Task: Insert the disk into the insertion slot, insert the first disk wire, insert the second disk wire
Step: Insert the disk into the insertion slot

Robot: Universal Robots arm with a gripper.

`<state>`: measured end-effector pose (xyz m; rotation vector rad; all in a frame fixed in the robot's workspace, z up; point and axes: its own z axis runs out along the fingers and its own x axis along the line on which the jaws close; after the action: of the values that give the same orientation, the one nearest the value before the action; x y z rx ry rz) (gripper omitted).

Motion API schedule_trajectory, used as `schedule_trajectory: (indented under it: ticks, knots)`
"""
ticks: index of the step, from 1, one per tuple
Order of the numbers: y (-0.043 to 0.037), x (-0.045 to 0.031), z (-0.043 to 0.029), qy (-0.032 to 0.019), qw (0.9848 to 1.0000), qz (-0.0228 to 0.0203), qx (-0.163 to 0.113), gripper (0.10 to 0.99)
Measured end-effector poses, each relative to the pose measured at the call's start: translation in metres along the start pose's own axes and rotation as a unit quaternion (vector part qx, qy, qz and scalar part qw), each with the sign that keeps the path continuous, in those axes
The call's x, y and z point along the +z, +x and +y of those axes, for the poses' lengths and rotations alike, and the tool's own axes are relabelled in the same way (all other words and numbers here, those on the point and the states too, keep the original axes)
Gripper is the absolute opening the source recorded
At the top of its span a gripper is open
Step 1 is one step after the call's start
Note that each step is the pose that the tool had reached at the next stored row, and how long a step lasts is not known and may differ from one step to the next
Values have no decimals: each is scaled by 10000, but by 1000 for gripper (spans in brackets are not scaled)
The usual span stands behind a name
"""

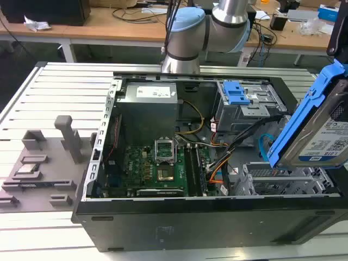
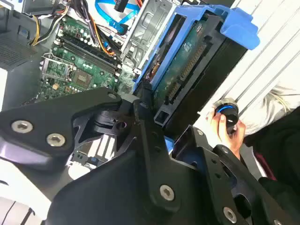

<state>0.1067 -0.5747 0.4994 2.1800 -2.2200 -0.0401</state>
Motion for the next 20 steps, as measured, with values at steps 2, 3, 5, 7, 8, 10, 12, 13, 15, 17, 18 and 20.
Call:
schedule_trajectory:
  ticks: [2,3,5,7,8,10,12,13,15,17,18,20]
  knots:
    - [0,48,-2,0,10000,-8,0,365]
    - [-2,88,-3,0,10000,-7,0,365]
    - [-3,147,-6,0,10000,-8,0,365]
    - [-6,215,-9,0,10000,-8,-1,365]
    - [-10,256,-10,-1,10000,-8,-1,365]
    - [-21,292,-12,-1,10000,-7,0,365]
    - [-65,357,-13,-1,10000,-8,0,365]
    - [-78,375,-14,-1,10000,-7,0,365]
    - [-116,437,-15,-2,10000,-8,0,365]
    - [-170,490,-17,-2,10000,-9,-1,365]
    - [-202,521,-17,-2,10000,-12,-1,365]
    - [-242,557,-20,-2,10000,-13,0,365]
